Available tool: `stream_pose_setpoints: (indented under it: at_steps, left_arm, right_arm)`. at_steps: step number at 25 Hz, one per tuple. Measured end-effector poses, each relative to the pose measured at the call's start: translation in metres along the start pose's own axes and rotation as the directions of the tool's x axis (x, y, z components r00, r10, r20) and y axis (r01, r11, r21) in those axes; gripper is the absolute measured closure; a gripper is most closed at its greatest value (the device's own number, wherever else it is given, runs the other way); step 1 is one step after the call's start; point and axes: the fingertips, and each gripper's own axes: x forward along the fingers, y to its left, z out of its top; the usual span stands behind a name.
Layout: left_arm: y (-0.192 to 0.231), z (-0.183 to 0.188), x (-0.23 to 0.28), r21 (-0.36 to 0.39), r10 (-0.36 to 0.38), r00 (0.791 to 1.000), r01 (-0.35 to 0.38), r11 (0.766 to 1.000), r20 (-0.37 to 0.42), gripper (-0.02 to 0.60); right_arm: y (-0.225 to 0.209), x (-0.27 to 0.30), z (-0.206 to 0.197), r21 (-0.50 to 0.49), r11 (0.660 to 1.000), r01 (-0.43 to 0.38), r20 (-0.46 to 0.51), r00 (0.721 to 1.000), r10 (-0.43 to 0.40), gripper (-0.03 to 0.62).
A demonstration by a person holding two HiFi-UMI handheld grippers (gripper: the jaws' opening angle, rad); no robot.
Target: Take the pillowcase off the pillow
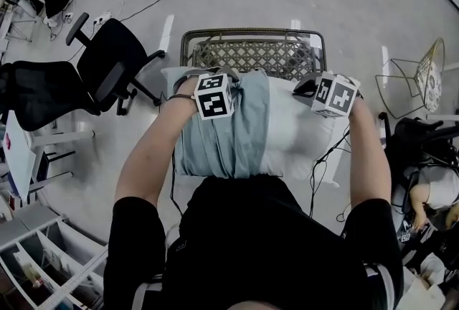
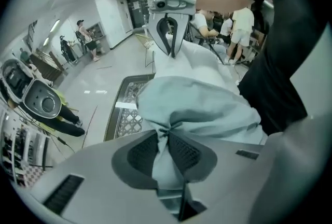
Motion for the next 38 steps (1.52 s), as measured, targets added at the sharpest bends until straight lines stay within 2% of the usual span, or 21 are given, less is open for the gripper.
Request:
stream_pose_setpoints:
  at_steps: [2,4,8,10,12,14,15,16,17,18,21,23,26,27,29,31,33,36,38]
  left_arm:
    - [0.002,-0.018,0.008,0.009,0.025,0.998,-0.024,1.0,-0.058,0.555]
    - [0.004,-0.034,0.014,-0.002,0.045,0.994,-0.046,0.999,-0.096,0.566]
    - [0.003,-0.059,0.03,-0.026,0.042,0.988,-0.046,0.999,-0.147,0.569]
    - [0.005,-0.07,0.036,-0.073,0.027,0.99,-0.037,0.997,-0.139,0.569]
    - [0.006,-0.076,0.039,-0.148,0.0,0.996,-0.014,0.989,-0.095,0.569]
    - [0.008,-0.079,0.041,-0.175,-0.007,0.998,-0.005,0.985,-0.069,0.568]
    - [0.01,-0.079,0.043,-0.176,-0.007,0.998,-0.005,0.984,-0.065,0.568]
    - [0.012,-0.078,0.046,-0.177,-0.006,0.998,-0.005,0.984,-0.063,0.568]
    - [0.013,-0.077,0.05,-0.178,-0.007,0.998,-0.004,0.984,-0.065,0.568]
    - [0.014,-0.076,0.054,-0.179,-0.01,0.998,-0.002,0.984,-0.067,0.568]
    - [0.019,-0.078,0.063,-0.19,-0.021,0.998,0.009,0.982,-0.065,0.568]
    - [0.02,-0.079,0.068,-0.209,-0.034,0.998,0.023,0.978,-0.052,0.568]
    - [0.021,-0.075,0.074,-0.229,-0.041,0.998,0.029,0.973,-0.045,0.569]
    - [0.02,-0.074,0.075,-0.233,-0.041,0.998,0.029,0.972,-0.047,0.569]
    - [0.018,-0.074,0.075,-0.23,-0.049,0.997,0.036,0.972,-0.053,0.569]
    - [0.015,-0.079,0.072,-0.224,-0.063,0.997,0.05,0.973,-0.053,0.569]
    - [0.014,-0.083,0.064,-0.241,-0.076,0.996,0.065,0.968,-0.037,0.571]
    - [0.013,-0.09,0.047,-0.295,-0.083,0.997,0.081,0.952,0.006,0.571]
    - [0.01,-0.094,0.034,-0.305,-0.075,0.997,0.077,0.949,0.018,0.571]
  right_arm:
    - [-0.005,0.013,-0.008,-0.004,1.0,0.003,-0.055,0.998,-0.003,0.572]
    - [-0.012,0.027,-0.016,-0.002,1.0,0.002,-0.089,0.996,-0.002,0.554]
    - [-0.027,0.056,-0.027,0.069,0.997,-0.018,-0.087,0.996,0.024,0.531]
    - [-0.034,0.071,-0.033,0.075,0.997,-0.026,-0.092,0.995,0.033,0.519]
    - [-0.044,0.08,-0.034,0.041,0.999,-0.022,-0.1,0.995,0.026,0.497]
    - [-0.057,0.081,-0.027,0.016,0.999,-0.03,-0.086,0.996,0.032,0.443]
    - [-0.062,0.08,-0.021,0.027,0.998,-0.053,-0.067,0.996,0.054,0.383]
    - [-0.065,0.082,-0.014,0.048,0.995,-0.091,-0.044,0.995,0.093,0.293]
    - [-0.065,0.087,-0.006,0.067,0.988,-0.136,-0.024,0.99,0.138,0.236]
    - [-0.063,0.095,0.001,0.07,0.982,-0.175,-0.021,0.984,0.176,0.214]
    - [-0.06,0.139,0.002,0.004,0.974,-0.226,-0.144,0.964,0.224,0.147]
    - [-0.055,0.166,-0.007,0.005,0.957,-0.29,-0.224,0.932,0.284,0.143]
    - [-0.044,0.178,-0.018,0.057,0.912,-0.407,-0.255,0.877,0.407,0.145]
    - [-0.038,0.178,-0.02,0.067,0.895,-0.441,-0.256,0.86,0.443,0.156]
    - [-0.027,0.177,-0.019,0.075,0.868,-0.49,-0.262,0.831,0.491,0.222]
    - [-0.02,0.173,-0.017,0.072,0.864,-0.498,-0.272,0.824,0.497,0.293]
    - [-0.019,0.161,-0.013,0.081,0.869,-0.488,-0.251,0.834,0.492,0.34]
    - [-0.017,0.137,-0.008,0.113,0.863,-0.492,-0.183,0.843,0.505,0.375]
    - [-0.015,0.127,-0.005,0.101,0.868,-0.486,-0.175,0.85,0.497,0.386]
